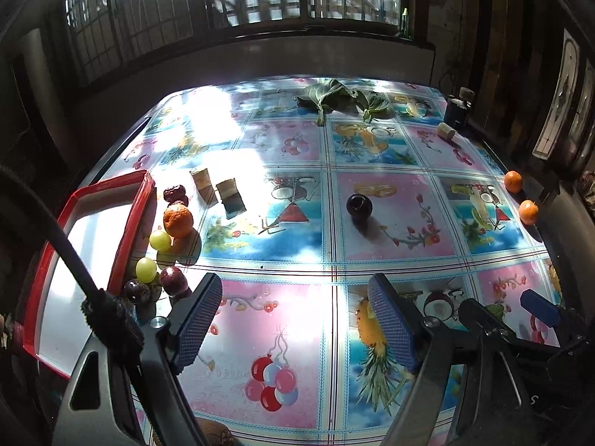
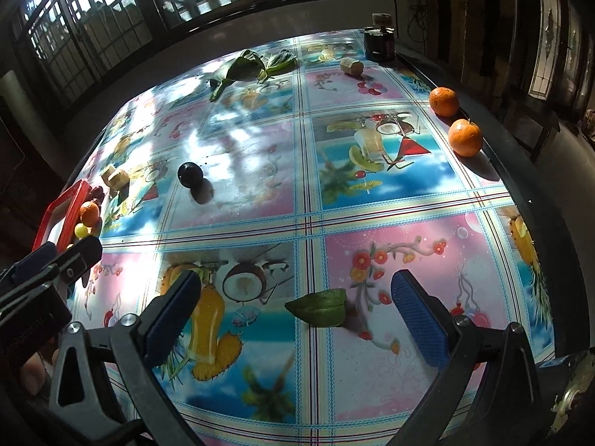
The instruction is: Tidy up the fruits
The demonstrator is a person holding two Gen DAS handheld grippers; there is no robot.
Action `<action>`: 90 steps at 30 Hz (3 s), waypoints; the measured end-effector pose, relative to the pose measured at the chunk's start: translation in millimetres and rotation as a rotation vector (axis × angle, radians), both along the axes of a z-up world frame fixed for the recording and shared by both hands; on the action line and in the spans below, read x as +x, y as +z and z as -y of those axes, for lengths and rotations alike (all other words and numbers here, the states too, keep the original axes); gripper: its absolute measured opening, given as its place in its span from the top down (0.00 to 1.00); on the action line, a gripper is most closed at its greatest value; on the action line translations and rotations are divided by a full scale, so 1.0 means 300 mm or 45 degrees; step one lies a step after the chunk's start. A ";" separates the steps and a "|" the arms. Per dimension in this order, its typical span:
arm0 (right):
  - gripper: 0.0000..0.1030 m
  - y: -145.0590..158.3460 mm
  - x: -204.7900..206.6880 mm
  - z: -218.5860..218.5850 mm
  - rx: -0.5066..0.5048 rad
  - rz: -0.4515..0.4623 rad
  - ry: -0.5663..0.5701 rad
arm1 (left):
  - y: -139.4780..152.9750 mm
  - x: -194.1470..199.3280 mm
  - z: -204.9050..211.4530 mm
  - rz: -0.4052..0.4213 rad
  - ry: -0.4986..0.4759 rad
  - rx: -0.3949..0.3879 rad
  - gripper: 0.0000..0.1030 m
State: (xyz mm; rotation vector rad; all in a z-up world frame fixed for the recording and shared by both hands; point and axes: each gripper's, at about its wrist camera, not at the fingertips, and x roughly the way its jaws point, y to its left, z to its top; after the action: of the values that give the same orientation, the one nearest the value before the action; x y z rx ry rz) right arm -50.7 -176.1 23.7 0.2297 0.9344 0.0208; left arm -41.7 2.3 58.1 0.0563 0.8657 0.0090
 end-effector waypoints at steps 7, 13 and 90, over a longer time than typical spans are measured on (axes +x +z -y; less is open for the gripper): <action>0.01 0.022 -0.023 0.003 0.116 -0.007 0.039 | 0.000 -0.013 -0.018 -0.008 0.004 -0.030 0.21; 0.01 0.079 -0.060 0.018 0.086 0.035 -0.028 | -0.008 -0.027 -0.016 -0.015 -0.015 -0.048 0.21; 0.01 0.095 -0.074 -0.125 -0.250 0.006 0.012 | 0.046 -0.256 -0.297 0.072 0.057 0.003 0.21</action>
State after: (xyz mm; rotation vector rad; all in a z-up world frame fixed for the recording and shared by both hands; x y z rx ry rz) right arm -72.8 -138.5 52.2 0.0438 0.9265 -0.0617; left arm -118.4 91.5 72.0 0.0389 0.8103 0.0533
